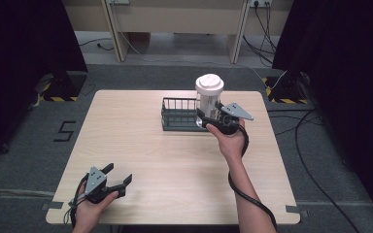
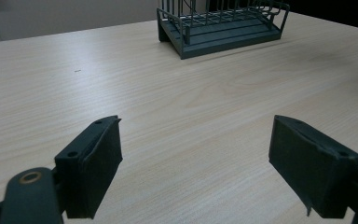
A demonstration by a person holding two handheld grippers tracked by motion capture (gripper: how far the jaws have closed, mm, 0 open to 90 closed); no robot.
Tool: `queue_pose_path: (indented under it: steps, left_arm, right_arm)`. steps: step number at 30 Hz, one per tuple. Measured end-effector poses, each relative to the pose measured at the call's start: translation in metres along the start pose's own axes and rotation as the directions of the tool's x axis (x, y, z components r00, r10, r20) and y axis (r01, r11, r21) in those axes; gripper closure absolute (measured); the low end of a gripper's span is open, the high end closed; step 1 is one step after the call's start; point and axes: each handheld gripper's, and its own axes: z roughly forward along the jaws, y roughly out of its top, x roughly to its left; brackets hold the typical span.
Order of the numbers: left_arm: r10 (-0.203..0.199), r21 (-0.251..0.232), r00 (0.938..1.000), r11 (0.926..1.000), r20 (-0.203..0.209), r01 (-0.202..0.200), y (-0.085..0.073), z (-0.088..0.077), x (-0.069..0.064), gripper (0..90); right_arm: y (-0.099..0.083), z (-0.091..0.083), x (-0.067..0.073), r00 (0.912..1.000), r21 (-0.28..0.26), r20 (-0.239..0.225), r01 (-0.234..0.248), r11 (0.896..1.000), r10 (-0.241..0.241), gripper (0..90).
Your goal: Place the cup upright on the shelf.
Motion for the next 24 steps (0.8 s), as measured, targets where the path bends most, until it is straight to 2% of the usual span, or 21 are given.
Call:
queue_pose_path:
  steps: [5,24]
  left_arm:
    - [-0.002,0.002,1.0000,1.0000,0.002,0.002,0.000,0.000,0.000,16.4]
    - [-0.003,0.003,1.0000,1.0000,0.003,0.003,0.000,0.000,0.000,16.4]
  right_arm:
    - [0.007,0.013,-0.004,1.0000,-0.002,0.004,-0.002,1.000,0.002,19.0]
    - [0.020,0.041,-0.021,0.9989,0.004,0.035,-0.032,0.999,0.032,18.9]
